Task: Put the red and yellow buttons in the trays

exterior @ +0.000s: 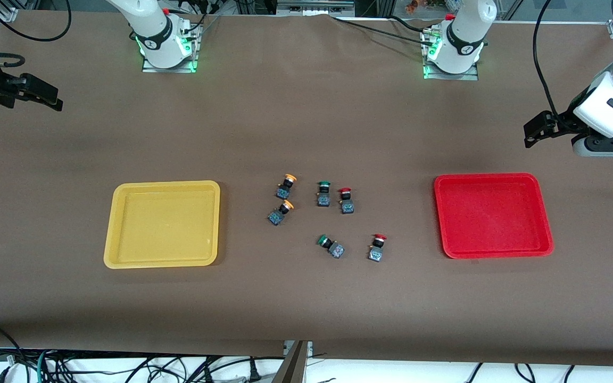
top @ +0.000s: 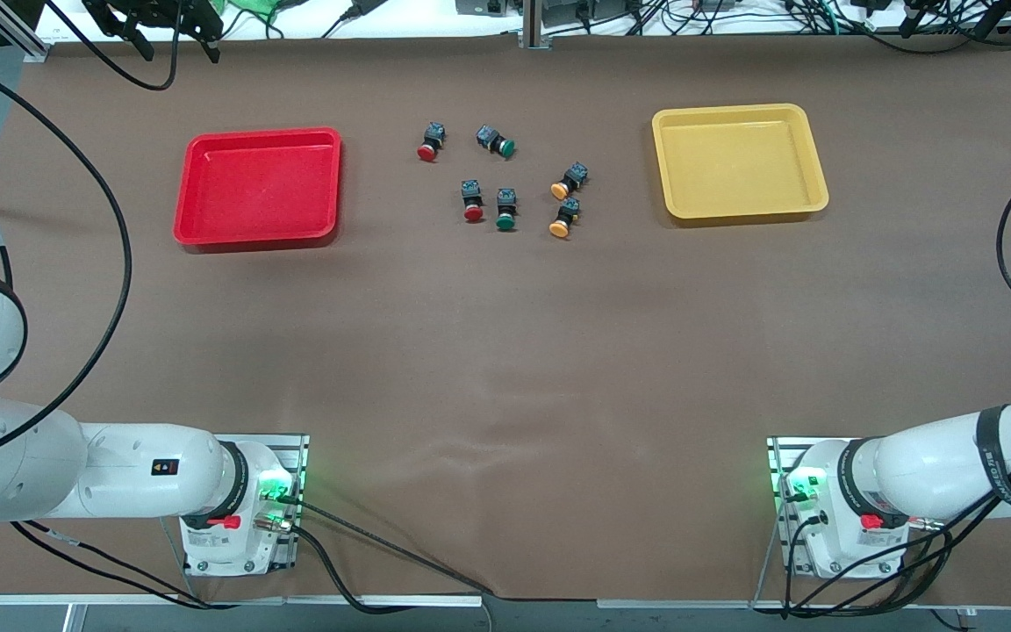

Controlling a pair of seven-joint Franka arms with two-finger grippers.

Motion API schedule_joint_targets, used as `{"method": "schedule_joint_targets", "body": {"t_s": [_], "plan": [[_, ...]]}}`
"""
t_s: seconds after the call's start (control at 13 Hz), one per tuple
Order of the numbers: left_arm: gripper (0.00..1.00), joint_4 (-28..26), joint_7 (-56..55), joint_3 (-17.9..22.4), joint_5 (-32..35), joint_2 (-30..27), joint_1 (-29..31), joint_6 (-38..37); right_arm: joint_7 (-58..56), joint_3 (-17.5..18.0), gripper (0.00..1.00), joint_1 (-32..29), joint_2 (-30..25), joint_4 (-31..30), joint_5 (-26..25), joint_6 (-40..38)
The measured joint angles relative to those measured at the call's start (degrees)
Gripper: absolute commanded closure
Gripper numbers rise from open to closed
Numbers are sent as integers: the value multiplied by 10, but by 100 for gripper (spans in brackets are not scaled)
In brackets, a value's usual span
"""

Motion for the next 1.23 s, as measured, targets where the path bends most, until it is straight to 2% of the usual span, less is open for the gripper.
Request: {"method": "schedule_joint_targets", "body": {"t_s": [0.46, 0.62, 0.85, 1.0, 1.23], "plan": [[0, 0, 0, 0, 0, 1, 0, 0, 0, 0, 0, 0, 4, 0, -1, 4], [0, 1, 0, 0, 0, 1, 0, 0, 0, 0, 0, 0, 20, -1, -2, 8], [0, 1, 0, 0, 0, 1, 0, 0, 0, -3, 0, -3, 81, -2, -2, 24], [0, 2, 0, 0, 0, 1, 0, 0, 21, 1, 0, 2, 130, -3, 0, 73], [0, 2, 0, 0, -4, 7, -1, 0, 184, 9, 0, 48, 204, -4, 29, 179]]}}
